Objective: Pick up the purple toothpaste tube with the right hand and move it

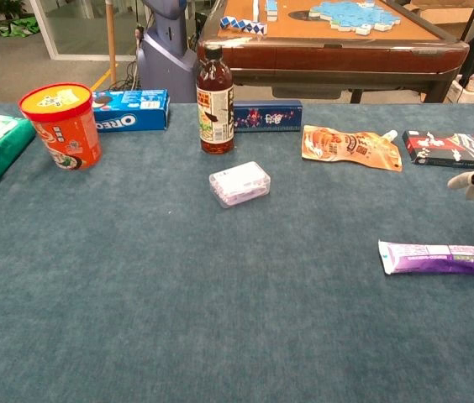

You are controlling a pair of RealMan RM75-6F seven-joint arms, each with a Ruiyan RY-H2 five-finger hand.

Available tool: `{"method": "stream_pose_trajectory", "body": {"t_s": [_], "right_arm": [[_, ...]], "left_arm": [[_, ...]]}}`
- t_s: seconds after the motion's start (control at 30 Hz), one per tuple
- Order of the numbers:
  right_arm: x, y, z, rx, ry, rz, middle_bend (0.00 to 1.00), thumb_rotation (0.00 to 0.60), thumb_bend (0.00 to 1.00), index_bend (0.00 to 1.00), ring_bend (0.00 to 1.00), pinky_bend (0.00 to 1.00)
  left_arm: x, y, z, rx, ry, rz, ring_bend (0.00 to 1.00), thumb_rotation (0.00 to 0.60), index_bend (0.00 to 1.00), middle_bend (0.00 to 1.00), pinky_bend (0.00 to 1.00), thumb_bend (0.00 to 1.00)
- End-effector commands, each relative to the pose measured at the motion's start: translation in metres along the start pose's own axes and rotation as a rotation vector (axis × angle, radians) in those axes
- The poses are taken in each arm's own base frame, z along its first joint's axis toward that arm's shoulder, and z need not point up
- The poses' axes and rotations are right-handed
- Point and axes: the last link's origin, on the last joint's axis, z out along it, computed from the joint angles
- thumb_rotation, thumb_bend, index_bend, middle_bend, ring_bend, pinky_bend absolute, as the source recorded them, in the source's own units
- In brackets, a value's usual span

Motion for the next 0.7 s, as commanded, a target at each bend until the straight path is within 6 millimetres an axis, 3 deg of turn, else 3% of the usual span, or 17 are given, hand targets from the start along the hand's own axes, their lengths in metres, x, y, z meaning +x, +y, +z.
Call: {"method": "stream_pose_trajectory", "body": {"t_s": [0.03,0.4,0.7], "right_arm": [[-0.002,-0.006,0.015,0.005,-0.001,-0.035,0.22,0.6,0.0,0.11,0.15,0.28],[0.011,-0.022,0.053,0.0,0.063,-0.062,0.22,0.6,0.0,0.11,0.15,0.28],[0.034,-0.051,0.083,0.04,0.145,-0.083,0.22,0.6,0.0,0.1,0.15,0.28]], "left_arm": [[0.0,-0.001,0.0,0.004,-0.002,-0.001,0.05,0.6,0.0,0.05,0.08,0.15],[0.0,-0.003,0.0,0.008,0.001,0.002,0.05,0.6,0.0,0.05,0.08,0.15],[0.003,-0.005,-0.001,0.016,0.007,0.009,0.05,0.6,0.0,0.05,0.08,0.15]]}}
